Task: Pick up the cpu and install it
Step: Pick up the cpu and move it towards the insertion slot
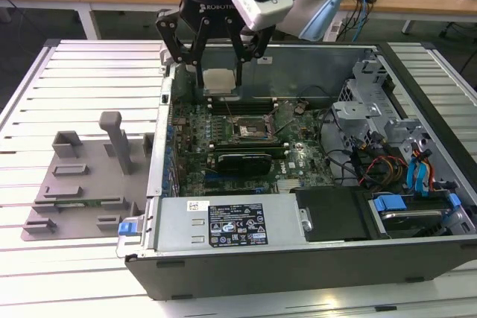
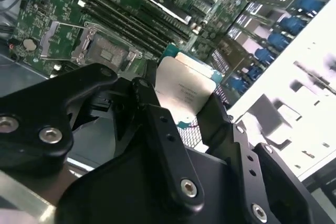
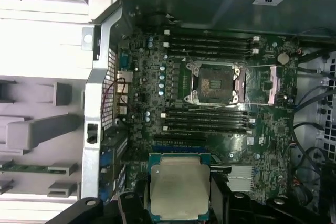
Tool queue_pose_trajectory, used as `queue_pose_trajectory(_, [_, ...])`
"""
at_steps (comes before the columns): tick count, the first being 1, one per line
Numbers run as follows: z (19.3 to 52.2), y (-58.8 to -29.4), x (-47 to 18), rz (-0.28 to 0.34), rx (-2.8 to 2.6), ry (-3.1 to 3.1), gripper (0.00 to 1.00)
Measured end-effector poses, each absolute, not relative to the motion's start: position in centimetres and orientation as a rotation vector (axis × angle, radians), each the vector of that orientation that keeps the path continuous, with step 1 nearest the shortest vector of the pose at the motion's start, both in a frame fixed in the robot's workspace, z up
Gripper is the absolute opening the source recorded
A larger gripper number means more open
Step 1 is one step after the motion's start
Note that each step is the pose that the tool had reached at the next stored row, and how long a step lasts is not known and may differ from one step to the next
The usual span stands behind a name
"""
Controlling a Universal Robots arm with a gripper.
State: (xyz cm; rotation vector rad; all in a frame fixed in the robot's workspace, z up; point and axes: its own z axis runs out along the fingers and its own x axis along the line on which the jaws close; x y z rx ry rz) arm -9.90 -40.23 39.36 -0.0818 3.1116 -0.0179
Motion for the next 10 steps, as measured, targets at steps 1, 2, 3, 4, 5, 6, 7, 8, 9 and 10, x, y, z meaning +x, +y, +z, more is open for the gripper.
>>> queue_pose_trajectory(1, [39.1,-40.1,-9.7,-0.015,-0.08,3.112,0.55])
queue_pose_trajectory(2, [38.8,-39.9,-9.5,-0.013,-0.079,3.113,0.55])
queue_pose_trajectory(3, [38.6,-39.6,-9.3,-0.012,-0.079,3.113,0.55])
queue_pose_trajectory(4, [38.3,-39.3,-9.0,-0.011,-0.079,3.114,0.55])
queue_pose_trajectory(5, [38.1,-39.0,-8.7,-0.01,-0.079,3.115,0.55])
queue_pose_trajectory(6, [37.9,-38.6,-8.3,-0.01,-0.079,3.116,0.55])
queue_pose_trajectory(7, [37.7,-38.4,-8.0,-0.01,-0.079,3.116,0.55])
queue_pose_trajectory(8, [37.6,-38.2,-7.7,-0.01,-0.079,3.117,0.55])
queue_pose_trajectory(9, [37.5,-38.1,-7.5,-0.01,-0.079,3.118,0.55])
queue_pose_trajectory(10, [37.4,-38.0,-7.4,-0.01,-0.079,3.118,0.55])
